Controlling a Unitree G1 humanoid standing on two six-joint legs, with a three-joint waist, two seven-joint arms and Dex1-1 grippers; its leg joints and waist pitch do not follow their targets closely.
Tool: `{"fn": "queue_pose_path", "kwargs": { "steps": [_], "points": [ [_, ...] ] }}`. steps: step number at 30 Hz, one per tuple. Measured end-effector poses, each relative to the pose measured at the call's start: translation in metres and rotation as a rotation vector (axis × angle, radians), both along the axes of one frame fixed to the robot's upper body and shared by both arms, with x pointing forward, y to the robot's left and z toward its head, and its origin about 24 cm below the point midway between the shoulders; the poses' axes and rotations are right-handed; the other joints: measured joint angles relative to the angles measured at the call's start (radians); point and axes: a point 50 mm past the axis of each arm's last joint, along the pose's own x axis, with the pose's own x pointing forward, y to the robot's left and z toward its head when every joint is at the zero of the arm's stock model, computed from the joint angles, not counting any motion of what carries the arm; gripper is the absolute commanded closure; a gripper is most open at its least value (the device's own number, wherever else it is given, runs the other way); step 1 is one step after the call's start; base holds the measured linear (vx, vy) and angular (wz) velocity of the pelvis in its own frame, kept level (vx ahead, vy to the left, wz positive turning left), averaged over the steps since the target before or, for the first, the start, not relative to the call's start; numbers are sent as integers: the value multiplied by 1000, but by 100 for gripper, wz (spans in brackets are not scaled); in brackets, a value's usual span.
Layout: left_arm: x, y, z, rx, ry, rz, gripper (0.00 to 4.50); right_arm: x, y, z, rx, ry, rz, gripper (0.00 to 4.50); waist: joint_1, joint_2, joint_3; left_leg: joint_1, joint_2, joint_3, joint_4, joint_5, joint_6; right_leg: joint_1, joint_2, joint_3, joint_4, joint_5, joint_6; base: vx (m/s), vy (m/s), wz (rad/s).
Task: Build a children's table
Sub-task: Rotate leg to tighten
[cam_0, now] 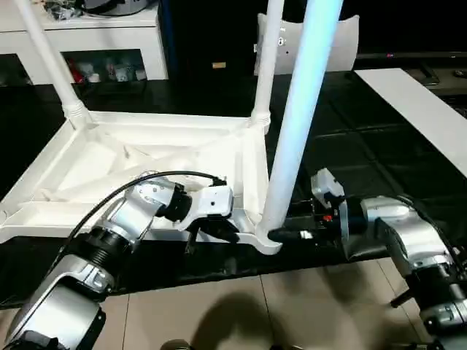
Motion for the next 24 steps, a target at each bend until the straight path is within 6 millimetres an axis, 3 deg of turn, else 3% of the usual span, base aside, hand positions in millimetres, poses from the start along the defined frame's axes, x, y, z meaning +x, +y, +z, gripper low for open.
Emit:
{"fn": "queue_pose_path", "kwargs": {
  "steps": [8,13,18,22,24],
  "points": [
    [0,2,-1,3,3,-8,450,1,0,-1,9,15,-2,240,0,0,0,0,0,0,0,0,0,0,0,0,0,0,0,0,0,0],
    [0,3,-1,-3,18,4,450,1,2,-1,15,36,-13,255,-1,-1,0,0,0,0,0,0,0,0,0,0,0,0,0,0,0,0],
    [4,2,-3,-31,59,126,450,3,10,-3,27,25,-118,257,-5,0,0,1,0,0,0,2,-3,1,1,-1,0,0,0,0,0,0],
    [12,1,-5,-51,54,300,450,12,22,-7,32,4,-305,259,-26,0,0,7,0,0,0,4,-5,7,1,-3,-3,0,0,0,0,0],
    [16,-4,-7,-71,60,397,450,18,26,-9,34,-3,-434,259,-47,-1,0,11,0,0,1,4,-5,13,1,-7,-8,0,1,0,0,0]
  ]
}}
